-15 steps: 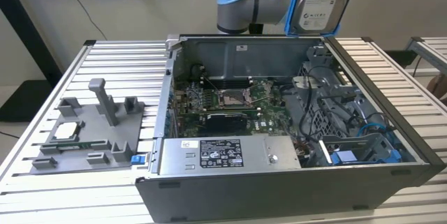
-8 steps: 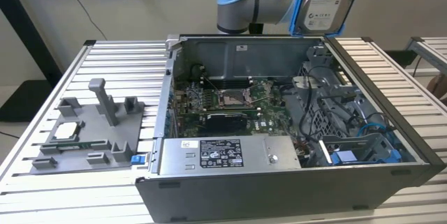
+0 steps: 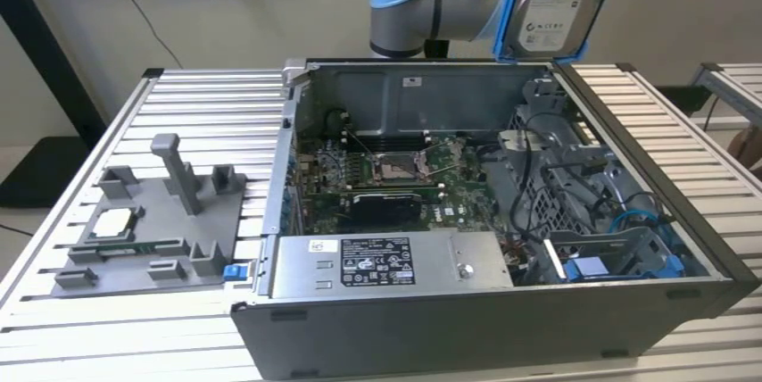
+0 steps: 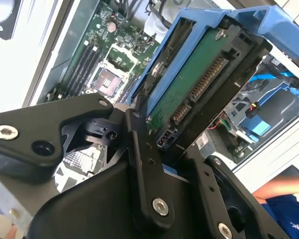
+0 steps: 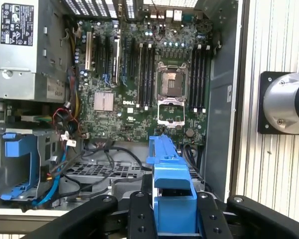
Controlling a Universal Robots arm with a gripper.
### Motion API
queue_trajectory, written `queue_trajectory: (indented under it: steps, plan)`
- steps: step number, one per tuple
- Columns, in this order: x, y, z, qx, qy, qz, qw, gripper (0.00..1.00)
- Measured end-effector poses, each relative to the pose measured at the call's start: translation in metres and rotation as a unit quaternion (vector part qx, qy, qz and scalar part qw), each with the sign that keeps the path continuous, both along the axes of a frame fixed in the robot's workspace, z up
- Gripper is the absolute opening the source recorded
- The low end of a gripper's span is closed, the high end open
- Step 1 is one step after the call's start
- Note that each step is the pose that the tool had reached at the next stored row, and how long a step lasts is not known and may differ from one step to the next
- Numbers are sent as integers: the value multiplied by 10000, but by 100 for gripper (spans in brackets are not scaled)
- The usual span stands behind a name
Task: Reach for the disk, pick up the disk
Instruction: 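Pick up the disk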
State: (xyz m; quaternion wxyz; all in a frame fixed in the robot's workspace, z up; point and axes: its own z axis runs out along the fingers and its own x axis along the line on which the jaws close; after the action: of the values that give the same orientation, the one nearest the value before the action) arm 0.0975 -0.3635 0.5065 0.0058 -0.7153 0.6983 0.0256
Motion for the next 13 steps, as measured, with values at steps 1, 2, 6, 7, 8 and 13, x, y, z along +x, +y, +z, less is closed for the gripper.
queue_trajectory:
  steps: [1, 2, 6, 7, 8, 13]
  plan:
    - [0, -2, 0, 1, 0, 0, 10000, 0]
    - [0, -7, 1, 0, 0, 0, 10000, 0]
    - [0, -46, 0, 0, 0, 0, 10000, 0]
    - [0, -64, 0, 0, 0, 0, 10000, 0]
    - [0, -83, 0, 0, 0, 0, 10000, 0]
    - [0, -188, 0, 1, 0, 0, 10000, 0]
